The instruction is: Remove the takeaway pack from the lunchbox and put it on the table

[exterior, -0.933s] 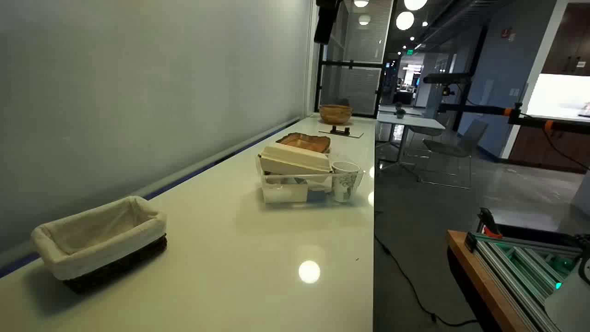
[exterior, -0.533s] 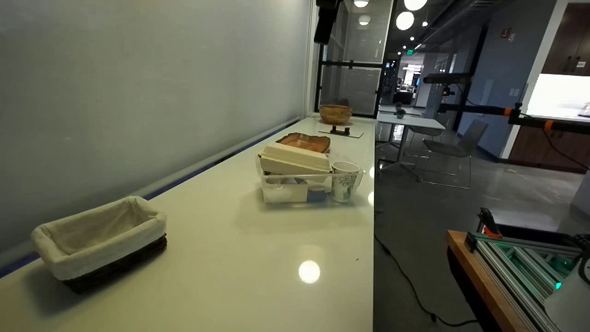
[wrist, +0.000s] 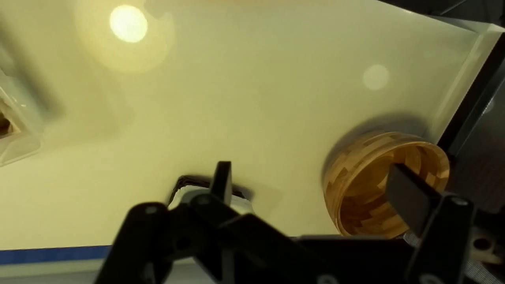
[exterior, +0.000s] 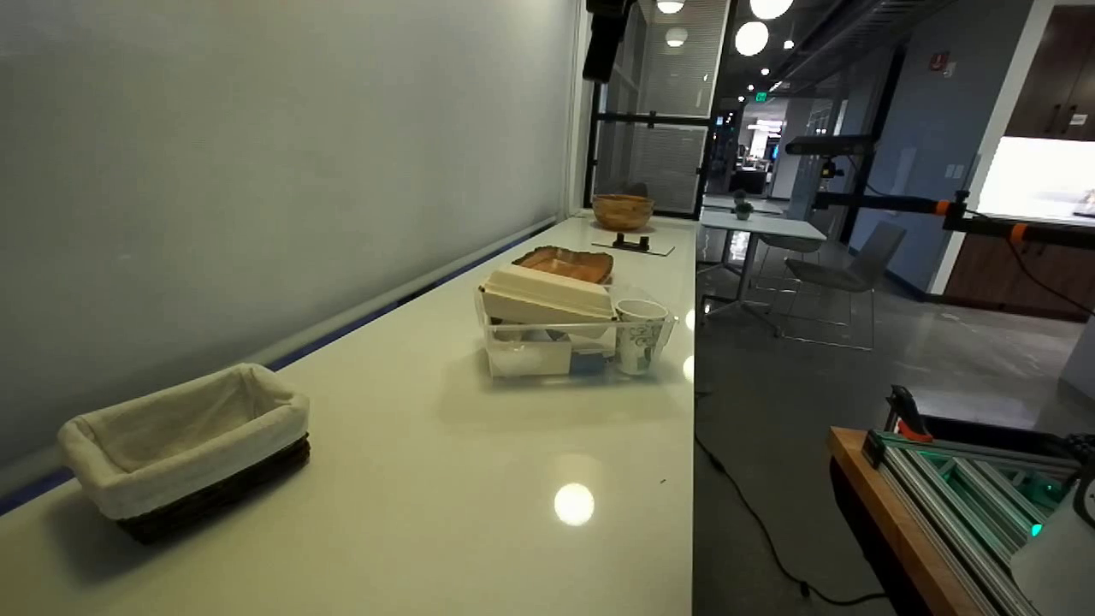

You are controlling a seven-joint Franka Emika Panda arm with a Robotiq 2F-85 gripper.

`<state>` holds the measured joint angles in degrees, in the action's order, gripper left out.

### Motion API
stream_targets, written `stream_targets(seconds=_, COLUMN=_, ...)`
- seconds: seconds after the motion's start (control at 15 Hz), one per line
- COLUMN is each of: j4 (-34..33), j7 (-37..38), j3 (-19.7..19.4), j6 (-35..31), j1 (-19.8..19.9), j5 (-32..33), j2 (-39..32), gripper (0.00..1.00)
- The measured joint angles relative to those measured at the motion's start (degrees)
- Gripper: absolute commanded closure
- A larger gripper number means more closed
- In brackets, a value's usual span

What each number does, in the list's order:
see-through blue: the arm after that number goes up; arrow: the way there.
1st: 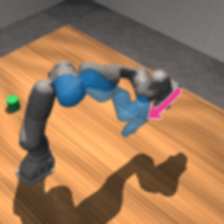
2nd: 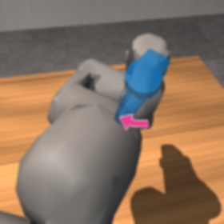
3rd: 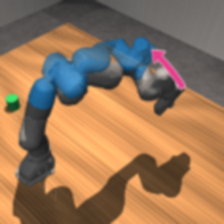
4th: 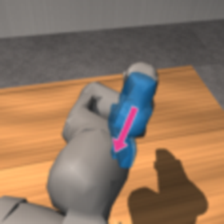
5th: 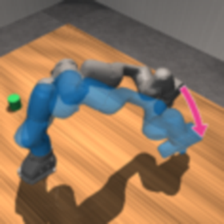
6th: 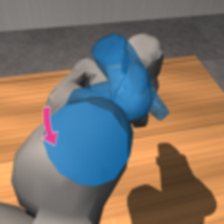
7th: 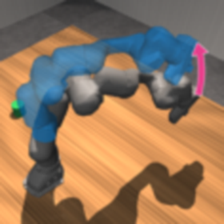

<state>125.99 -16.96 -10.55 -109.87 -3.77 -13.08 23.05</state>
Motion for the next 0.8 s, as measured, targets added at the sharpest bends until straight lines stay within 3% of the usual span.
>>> stream_targets(seconds=0.33, j4=1.03, j7=-0.05, j3=-0.32, j6=-3.26, j1=4.98, j5=4.28, j2=-2.54, gripper=0.0)
stream_targets(seconds=0.8, j4=4.78, j7=3.32, j3=-0.74, j6=-17.54, j1=13.57, j5=22.38, j2=-9.16, gripper=0.0)
